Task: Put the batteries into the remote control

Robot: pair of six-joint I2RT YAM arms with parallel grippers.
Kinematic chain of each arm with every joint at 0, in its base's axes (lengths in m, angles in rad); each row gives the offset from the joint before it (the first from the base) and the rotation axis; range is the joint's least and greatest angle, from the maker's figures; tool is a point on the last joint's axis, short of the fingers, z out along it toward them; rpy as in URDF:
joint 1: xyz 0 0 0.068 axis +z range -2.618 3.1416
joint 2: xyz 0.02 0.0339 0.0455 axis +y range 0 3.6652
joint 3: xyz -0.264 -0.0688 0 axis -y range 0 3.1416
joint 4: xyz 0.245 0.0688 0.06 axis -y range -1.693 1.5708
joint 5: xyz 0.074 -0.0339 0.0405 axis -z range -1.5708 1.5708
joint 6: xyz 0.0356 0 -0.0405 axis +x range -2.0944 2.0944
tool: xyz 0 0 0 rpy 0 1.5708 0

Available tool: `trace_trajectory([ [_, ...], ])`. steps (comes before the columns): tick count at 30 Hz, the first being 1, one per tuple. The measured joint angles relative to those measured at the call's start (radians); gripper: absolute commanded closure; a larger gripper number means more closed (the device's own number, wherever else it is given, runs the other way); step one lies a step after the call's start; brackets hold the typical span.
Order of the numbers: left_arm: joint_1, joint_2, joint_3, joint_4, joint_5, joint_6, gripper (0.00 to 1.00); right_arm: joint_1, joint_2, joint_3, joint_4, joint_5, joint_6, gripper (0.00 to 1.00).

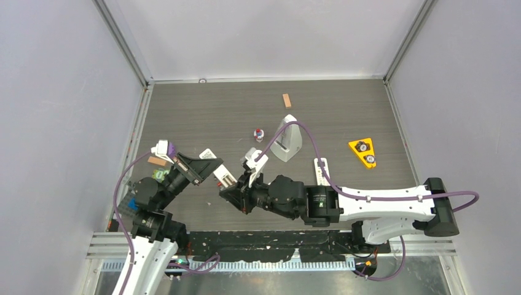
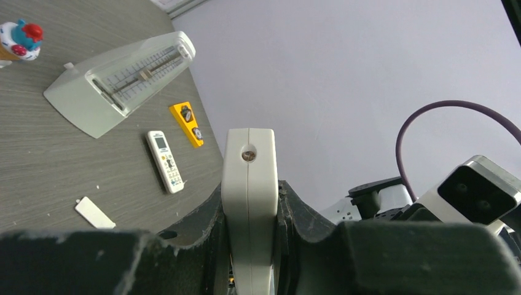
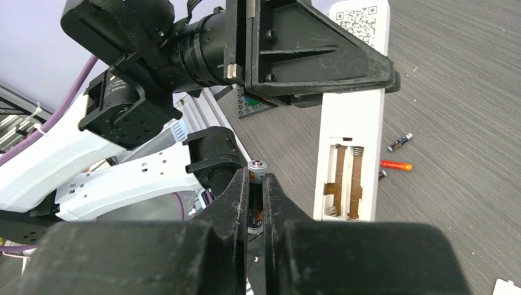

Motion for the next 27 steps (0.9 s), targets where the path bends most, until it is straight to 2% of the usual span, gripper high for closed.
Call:
trace_trajectory([
  [10, 0.0, -0.013, -0.021, 0.122, 0.079, -0.036, 1.0, 0.036, 0.016, 0.024, -0.014, 0.089, -0.045, 0.92],
  [27, 0.0, -0.057, -0.046, 0.178, 0.145, -0.09, 1.0, 0.047, 0.05, 0.032, -0.013, 0.161, -0.151, 0.88],
])
